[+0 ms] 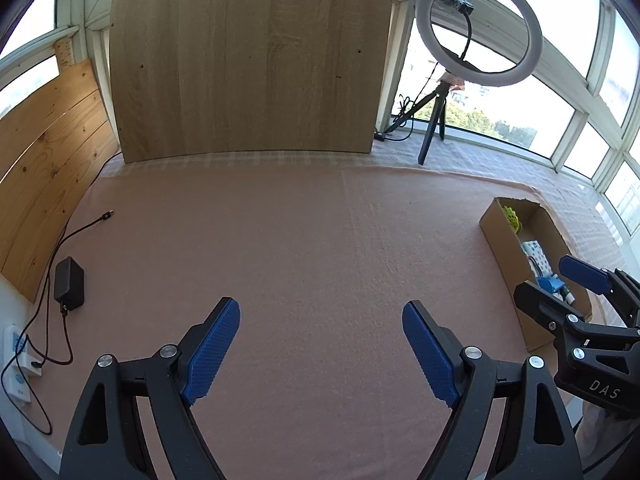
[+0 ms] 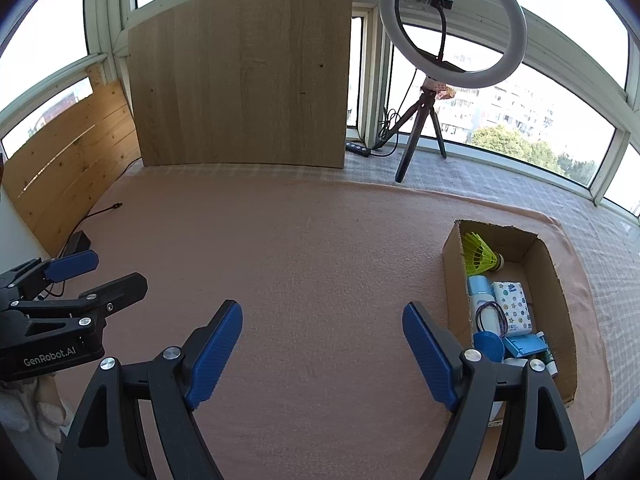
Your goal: Organize objects
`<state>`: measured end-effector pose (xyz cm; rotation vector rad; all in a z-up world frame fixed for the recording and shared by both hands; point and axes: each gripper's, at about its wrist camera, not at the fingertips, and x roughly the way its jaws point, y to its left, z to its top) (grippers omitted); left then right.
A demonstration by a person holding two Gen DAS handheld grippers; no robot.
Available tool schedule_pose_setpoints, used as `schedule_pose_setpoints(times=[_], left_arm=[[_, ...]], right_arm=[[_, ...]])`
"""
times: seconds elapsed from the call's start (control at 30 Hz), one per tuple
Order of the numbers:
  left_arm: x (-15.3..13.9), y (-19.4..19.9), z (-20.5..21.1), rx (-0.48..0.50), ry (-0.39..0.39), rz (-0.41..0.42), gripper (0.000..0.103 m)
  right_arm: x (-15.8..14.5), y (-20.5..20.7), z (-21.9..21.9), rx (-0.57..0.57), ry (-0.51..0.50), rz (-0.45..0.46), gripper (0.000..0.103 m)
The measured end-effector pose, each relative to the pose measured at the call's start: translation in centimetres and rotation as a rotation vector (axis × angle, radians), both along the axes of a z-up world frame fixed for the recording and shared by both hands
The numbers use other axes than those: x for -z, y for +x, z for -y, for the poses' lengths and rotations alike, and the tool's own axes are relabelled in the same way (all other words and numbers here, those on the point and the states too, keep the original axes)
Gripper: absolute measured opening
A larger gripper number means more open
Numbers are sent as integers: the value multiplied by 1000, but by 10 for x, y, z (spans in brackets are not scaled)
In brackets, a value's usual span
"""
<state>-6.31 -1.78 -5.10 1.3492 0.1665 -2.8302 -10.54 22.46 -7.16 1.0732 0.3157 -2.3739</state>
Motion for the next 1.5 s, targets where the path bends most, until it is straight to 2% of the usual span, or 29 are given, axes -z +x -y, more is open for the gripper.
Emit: schedule_pose_setpoints(times=[1.5], left_arm=[[-5, 5, 3, -4, -23, -11, 86]], right_arm=[[1, 7, 3, 14, -3, -8, 79]])
